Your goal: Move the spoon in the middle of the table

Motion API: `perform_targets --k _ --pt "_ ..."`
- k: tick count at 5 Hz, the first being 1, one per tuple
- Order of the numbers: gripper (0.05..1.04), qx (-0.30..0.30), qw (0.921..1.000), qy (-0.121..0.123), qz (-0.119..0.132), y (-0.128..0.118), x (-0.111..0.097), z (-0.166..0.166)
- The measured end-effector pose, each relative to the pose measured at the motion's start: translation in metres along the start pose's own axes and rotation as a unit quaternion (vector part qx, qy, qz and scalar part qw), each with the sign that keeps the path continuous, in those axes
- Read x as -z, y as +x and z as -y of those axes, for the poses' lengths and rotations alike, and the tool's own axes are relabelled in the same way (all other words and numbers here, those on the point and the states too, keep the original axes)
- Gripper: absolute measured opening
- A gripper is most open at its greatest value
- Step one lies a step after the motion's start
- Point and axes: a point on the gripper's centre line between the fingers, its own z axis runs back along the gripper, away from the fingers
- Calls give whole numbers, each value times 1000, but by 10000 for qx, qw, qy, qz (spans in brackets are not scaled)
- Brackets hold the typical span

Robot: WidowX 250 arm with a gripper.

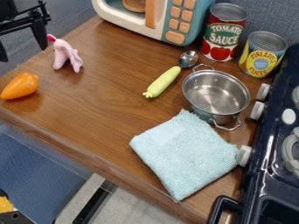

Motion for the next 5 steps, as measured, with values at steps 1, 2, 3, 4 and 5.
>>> perform_targets --k 1,2,3,4,5 --pt "1001 -2 9998 30 -173 -4 8 -1" --pt "1001 792 9950 -126 -596 -18 7 22" --pt "1001 1487 9842 -238 -937 -32 7 47" --pt "1001 2252 9677 -365 -1072 -49 3 78" --pt "1001 3010 9450 -512 -1172 -68 6 111"
